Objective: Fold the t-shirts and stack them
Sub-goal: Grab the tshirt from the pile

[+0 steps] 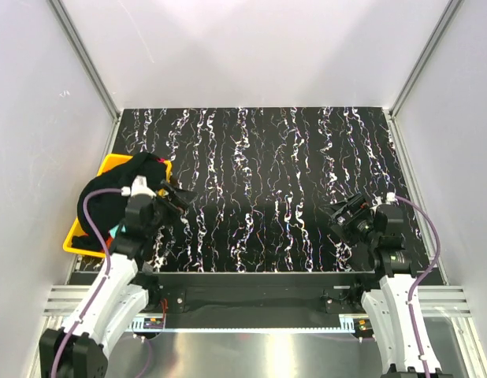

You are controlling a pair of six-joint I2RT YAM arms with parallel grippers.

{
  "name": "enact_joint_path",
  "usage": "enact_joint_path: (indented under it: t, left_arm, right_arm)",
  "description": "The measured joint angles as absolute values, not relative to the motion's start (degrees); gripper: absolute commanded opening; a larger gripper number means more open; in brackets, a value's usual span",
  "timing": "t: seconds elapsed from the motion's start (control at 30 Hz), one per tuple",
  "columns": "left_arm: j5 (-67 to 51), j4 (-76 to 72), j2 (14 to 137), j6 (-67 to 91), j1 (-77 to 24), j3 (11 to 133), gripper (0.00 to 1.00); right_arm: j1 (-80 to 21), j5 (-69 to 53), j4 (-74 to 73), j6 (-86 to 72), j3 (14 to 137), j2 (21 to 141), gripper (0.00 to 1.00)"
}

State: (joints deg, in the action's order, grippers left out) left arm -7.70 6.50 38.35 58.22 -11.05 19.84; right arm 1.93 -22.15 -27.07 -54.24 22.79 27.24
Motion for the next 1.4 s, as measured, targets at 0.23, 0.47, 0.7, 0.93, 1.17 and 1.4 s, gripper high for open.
enact_joint_path:
  t: [0.23, 0.47, 0.7, 0.93, 1.17, 1.4]
  left_arm:
    - [-3.0, 16.0, 41.1, 55.1, -9.2, 31.9, 0.99]
    - [1.6, 26.9, 41.0, 52.5, -2.2, 40.7, 0.99]
    - [12.4, 45.1, 62.2, 47.1, 1.5, 68.8, 0.98]
    - [20.6, 56.2, 70.3, 40.2, 6.7, 77.6, 0.87]
    - [25.5, 58.2, 72.9, 36.0, 7.2, 73.2, 0.68]
    - [25.3, 56.4, 77.7, 35.1, 7.6, 69.6, 0.48]
  right_arm:
    - [1.9, -19.7, -36.4, -47.6, 29.8, 26.3, 1.00]
    - [-0.5, -15.9, -42.2, -43.6, 36.2, 26.7, 0.97]
    - [-5.4, -15.3, -42.9, -40.5, 41.5, 30.9, 0.96]
    - [-9.8, -13.3, -43.0, -37.8, 43.7, 33.8, 0.96]
    - [-11.6, -12.4, -42.9, -35.8, 44.7, 35.0, 0.96]
    - [-11.6, -11.3, -43.1, -35.1, 44.9, 35.9, 0.96]
